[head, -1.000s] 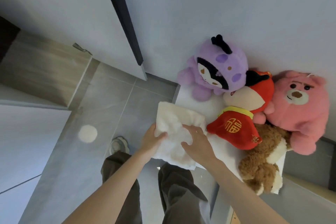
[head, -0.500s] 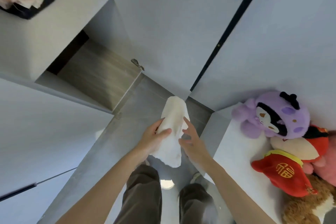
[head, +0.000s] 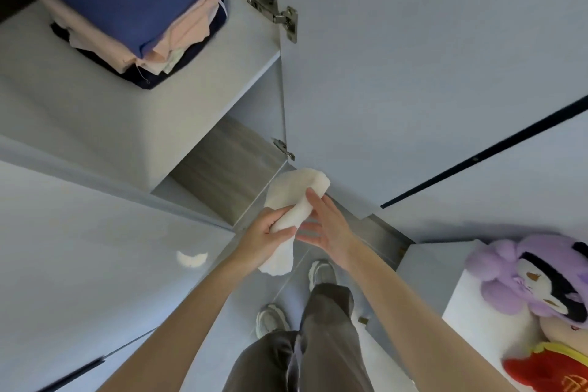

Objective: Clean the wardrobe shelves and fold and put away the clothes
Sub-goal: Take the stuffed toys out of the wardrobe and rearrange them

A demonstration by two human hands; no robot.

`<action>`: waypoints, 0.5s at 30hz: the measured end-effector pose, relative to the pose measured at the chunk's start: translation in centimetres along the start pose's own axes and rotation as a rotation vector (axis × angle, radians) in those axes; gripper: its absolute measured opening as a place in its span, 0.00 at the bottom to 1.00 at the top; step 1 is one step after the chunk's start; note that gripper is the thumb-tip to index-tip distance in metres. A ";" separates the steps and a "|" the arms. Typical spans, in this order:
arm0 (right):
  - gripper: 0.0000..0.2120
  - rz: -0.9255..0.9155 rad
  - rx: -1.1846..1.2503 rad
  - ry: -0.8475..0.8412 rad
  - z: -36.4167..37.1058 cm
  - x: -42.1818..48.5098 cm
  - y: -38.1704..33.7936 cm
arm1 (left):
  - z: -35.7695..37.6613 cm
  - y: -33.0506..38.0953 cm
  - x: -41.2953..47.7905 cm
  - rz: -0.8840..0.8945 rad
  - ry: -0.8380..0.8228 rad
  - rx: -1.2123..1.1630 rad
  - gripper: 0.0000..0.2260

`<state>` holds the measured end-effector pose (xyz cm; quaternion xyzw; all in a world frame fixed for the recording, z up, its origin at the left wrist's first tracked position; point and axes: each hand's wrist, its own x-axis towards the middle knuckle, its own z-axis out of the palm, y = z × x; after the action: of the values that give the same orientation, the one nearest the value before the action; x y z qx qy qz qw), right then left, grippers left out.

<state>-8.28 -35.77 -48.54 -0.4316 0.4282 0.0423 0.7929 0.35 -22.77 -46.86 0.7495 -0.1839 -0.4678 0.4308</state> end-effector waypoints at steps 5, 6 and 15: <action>0.14 0.015 -0.030 -0.005 0.1 5.4 -1.5 | -1.1 -0.8 3.9 0.024 0.042 -0.012 0.17; 0.12 0.014 -0.041 -0.002 0.1 6.6 -1.7 | -1.2 -1.1 4.9 0.025 0.067 -0.016 0.17; 0.09 -0.101 -0.263 0.012 0.8 20.1 -0.5 | -3.4 -8.4 16.2 -0.096 0.489 -0.240 0.20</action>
<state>5.08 -41.57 -62.40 -0.5529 0.4014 0.0556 0.7281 10.26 -27.46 -61.86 0.7917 0.0181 -0.3115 0.5253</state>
